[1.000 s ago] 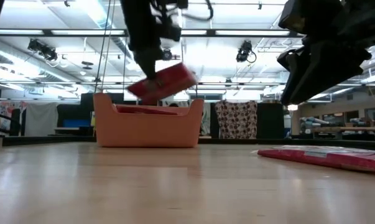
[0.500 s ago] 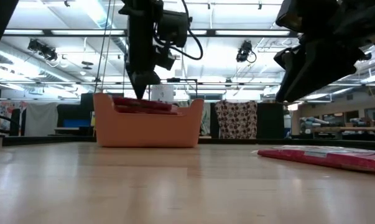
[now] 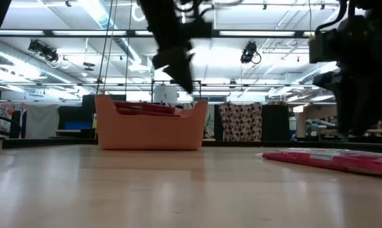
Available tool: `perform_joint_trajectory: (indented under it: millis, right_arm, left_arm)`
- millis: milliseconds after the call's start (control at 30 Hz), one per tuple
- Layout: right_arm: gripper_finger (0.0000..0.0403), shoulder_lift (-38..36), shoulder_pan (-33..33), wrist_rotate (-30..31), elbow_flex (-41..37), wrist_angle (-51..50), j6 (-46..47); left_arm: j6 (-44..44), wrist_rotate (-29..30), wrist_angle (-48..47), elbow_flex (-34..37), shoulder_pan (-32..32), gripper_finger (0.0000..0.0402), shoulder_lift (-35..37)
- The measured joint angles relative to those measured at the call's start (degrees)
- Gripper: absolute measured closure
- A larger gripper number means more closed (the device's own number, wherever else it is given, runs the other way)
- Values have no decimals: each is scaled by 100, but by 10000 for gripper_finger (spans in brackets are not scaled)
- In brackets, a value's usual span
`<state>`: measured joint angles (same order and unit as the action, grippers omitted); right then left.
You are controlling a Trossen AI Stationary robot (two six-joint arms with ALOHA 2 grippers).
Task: Sort popcorn bags into baskets
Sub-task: Put the popcorn bag into the orange bin
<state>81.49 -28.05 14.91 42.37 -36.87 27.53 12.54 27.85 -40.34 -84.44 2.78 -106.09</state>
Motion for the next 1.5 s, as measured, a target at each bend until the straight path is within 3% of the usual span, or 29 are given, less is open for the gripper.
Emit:
perform_joint_trajectory:
  millis: [167,367,467,633,733,967,1133,1267,1400,1500]
  right_arm:
    - [288,-7,-98,-384,-151,-18,187]
    - [288,-7,-354,-227,-619,225,344]
    - [288,-7,-366,-110,-904,1184,205]
    - [288,-7,-140,217,-1440,3688,-701]
    - [288,-7,67,92,-1519,4430,-1223]
    - [288,-9,214,-45,-1229,3289,-1070]
    - [288,12,233,-141,-1260,3172,-834]
    - [288,426,411,-209,-1262,3561,-878]
    - [288,1117,700,-326,-1242,4889,-1250]
    - [288,1564,948,-81,-1242,5983,-1468]
  left_arm:
    - [724,-602,1027,50,509,225,-344]
    - [840,-601,998,59,1008,225,-866]
    - [898,-585,993,59,1244,225,-1043]
    - [1323,-500,1063,60,1620,225,-1116]
    - [1544,-502,1140,59,1795,225,-1114]
    - [1772,-504,1180,59,1975,225,-1137]
    - [1420,-501,1207,59,1968,225,-1141]
    - [1327,-498,1273,44,2014,225,-1141]
    - [1267,-500,1248,41,2130,225,-1141]
    - [1040,-502,1191,41,2200,225,-1141]
